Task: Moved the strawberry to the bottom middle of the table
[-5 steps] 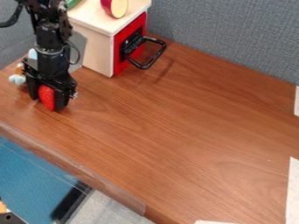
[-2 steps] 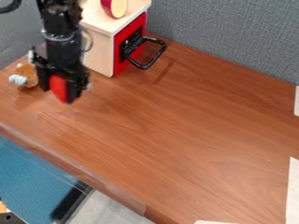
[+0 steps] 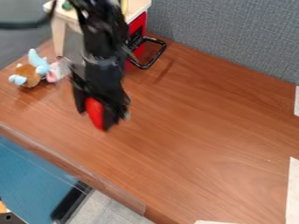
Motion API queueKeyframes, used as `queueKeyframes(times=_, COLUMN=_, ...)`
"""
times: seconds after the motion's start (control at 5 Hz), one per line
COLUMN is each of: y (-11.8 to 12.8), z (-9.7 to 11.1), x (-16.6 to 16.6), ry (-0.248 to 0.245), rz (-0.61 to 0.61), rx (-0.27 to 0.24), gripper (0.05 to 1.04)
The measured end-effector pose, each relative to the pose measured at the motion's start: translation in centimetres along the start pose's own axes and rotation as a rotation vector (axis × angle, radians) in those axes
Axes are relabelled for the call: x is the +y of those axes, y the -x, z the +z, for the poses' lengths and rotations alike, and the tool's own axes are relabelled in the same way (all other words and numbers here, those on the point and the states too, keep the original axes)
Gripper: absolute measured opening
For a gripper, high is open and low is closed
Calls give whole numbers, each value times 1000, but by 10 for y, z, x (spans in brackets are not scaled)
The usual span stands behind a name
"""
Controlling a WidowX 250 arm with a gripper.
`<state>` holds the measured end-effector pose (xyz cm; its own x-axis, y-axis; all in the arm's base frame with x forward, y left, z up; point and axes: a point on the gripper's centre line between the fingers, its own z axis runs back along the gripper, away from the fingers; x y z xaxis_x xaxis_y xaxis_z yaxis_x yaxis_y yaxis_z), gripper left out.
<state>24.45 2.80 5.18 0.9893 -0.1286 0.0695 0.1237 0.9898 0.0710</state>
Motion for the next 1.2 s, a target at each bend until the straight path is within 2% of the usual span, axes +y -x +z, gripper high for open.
queueKeyframes(times=0.2, y=5, z=-7, x=-35, ry=-18, rz=-79, rx=8, gripper=766)
queueKeyframes(times=0.4, y=4, z=-19, x=-53, ry=-23, rz=-107, rx=31, gripper=766)
queueKeyframes(times=0.6, y=-8, z=-30, x=-60, ry=-26, rz=-109, rx=32, gripper=766)
queueKeyframes(times=0.8, y=-13, z=-44, x=-64, ry=-35, rz=-126, rx=53, gripper=766)
queueKeyframes(times=1.0, y=-15, z=-49, x=-64, ry=-44, rz=-128, rx=64, gripper=766)
queueKeyframes(times=1.2, y=-15, z=-48, x=-63, ry=-45, rz=-136, rx=65, gripper=829)
